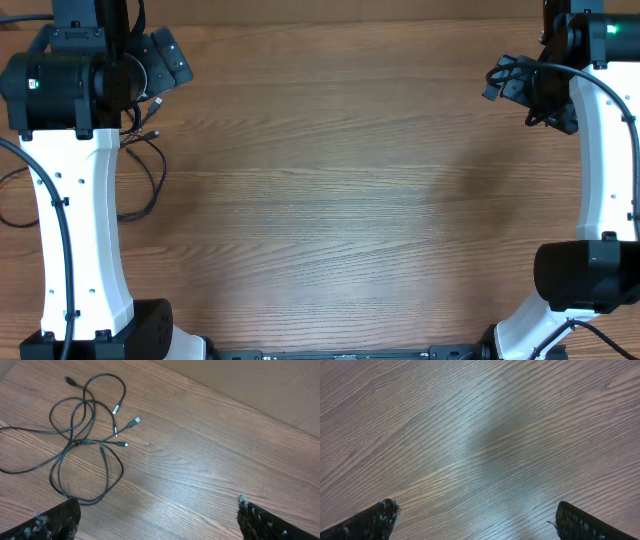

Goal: Untangle cables

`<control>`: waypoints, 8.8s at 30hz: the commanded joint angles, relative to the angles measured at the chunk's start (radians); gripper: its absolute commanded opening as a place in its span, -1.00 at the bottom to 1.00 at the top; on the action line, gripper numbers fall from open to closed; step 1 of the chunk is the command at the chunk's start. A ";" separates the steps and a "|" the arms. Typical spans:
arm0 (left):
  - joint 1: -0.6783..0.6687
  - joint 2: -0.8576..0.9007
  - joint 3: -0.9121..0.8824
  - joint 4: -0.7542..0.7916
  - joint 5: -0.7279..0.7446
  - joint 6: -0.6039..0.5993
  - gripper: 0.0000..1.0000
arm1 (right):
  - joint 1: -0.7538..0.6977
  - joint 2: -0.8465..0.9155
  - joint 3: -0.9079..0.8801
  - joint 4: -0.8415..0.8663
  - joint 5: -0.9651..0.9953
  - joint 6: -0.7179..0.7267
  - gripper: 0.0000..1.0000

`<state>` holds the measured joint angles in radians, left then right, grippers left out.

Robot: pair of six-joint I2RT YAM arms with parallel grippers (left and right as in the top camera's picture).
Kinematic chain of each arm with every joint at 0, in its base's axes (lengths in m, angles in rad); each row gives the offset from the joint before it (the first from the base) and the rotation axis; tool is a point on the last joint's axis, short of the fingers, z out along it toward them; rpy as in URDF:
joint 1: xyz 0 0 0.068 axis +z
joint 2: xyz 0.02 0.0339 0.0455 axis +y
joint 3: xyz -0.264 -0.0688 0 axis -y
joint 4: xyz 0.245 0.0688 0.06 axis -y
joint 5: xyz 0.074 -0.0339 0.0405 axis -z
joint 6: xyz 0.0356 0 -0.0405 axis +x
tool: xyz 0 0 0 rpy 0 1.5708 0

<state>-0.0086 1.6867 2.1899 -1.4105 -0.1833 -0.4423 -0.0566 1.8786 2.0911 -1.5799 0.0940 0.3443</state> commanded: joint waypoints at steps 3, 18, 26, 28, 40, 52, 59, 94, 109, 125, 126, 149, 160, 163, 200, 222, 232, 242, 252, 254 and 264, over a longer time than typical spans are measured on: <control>0.003 0.001 -0.004 0.000 0.020 -0.007 1.00 | 0.000 -0.002 0.003 0.004 0.010 0.008 0.99; 0.000 -0.074 -0.004 -0.070 0.024 0.002 0.99 | 0.000 -0.002 0.003 0.004 0.010 0.008 1.00; -0.003 -0.201 -0.099 0.075 0.039 0.009 1.00 | 0.000 -0.002 0.003 0.004 0.010 0.008 1.00; -0.003 -0.243 -0.195 0.154 0.046 0.013 1.00 | 0.000 -0.002 0.003 0.004 0.010 0.008 1.00; -0.005 -0.535 -1.015 0.950 0.259 -0.029 0.99 | 0.000 -0.002 0.003 0.004 0.010 0.008 1.00; -0.005 -0.836 -1.698 1.619 0.252 -0.105 0.99 | 0.000 -0.002 0.003 0.004 0.010 0.008 1.00; -0.005 -1.069 -1.986 1.796 0.201 -0.105 1.00 | 0.000 -0.002 0.003 0.004 0.010 0.008 1.00; -0.005 -1.682 -2.185 1.340 0.087 -0.022 1.00 | 0.000 -0.002 0.003 0.004 0.010 0.008 1.00; -0.005 -1.682 -2.185 1.340 0.087 -0.021 1.00 | 0.000 -0.002 0.003 0.004 0.010 0.008 1.00; -0.005 -1.682 -2.185 1.340 0.087 -0.021 1.00 | 0.000 -0.002 0.003 0.004 0.010 0.008 1.00; -0.005 -1.682 -2.185 1.340 0.087 -0.021 1.00 | 0.000 -0.002 0.003 0.004 0.010 0.008 1.00; -0.005 -1.682 -2.185 1.340 0.087 -0.021 0.99 | 0.169 -0.435 0.003 0.011 0.010 0.008 1.00; -0.005 -1.682 -2.185 1.340 0.087 -0.021 1.00 | 0.169 -0.648 0.002 0.011 0.016 -0.004 1.00; -0.005 -1.682 -2.185 1.340 0.087 -0.021 1.00 | 0.169 -0.712 0.002 0.012 0.057 -0.039 1.00; -0.005 -1.682 -2.185 1.340 0.087 -0.021 1.00 | 0.111 -1.876 -1.907 1.854 -0.029 -0.024 1.00; -0.005 -1.682 -2.185 1.340 0.087 -0.021 1.00 | 0.111 -1.866 -2.082 1.503 -0.029 0.026 1.00; -0.005 -1.682 -2.185 1.340 0.087 -0.021 0.99 | 0.111 -1.865 -2.082 1.503 -0.029 0.026 1.00; -0.005 -1.682 -2.185 1.340 0.087 -0.021 1.00 | 0.111 -1.864 -2.082 1.503 -0.029 0.026 1.00; -0.005 -1.682 -2.185 1.340 0.087 -0.021 0.99 | 0.111 -1.864 -2.082 1.503 -0.029 0.026 1.00; -0.005 -1.682 -2.185 1.340 0.087 -0.021 1.00 | 0.111 -1.864 -2.082 1.503 -0.029 0.026 1.00; -0.005 -1.682 -2.185 1.340 0.087 -0.021 1.00 | 0.111 -1.864 -2.082 1.503 -0.029 0.026 1.00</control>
<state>-0.0113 0.0151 0.0082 -0.0715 -0.0872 -0.4896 0.0593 0.0158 0.0177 -0.0818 0.0666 0.3660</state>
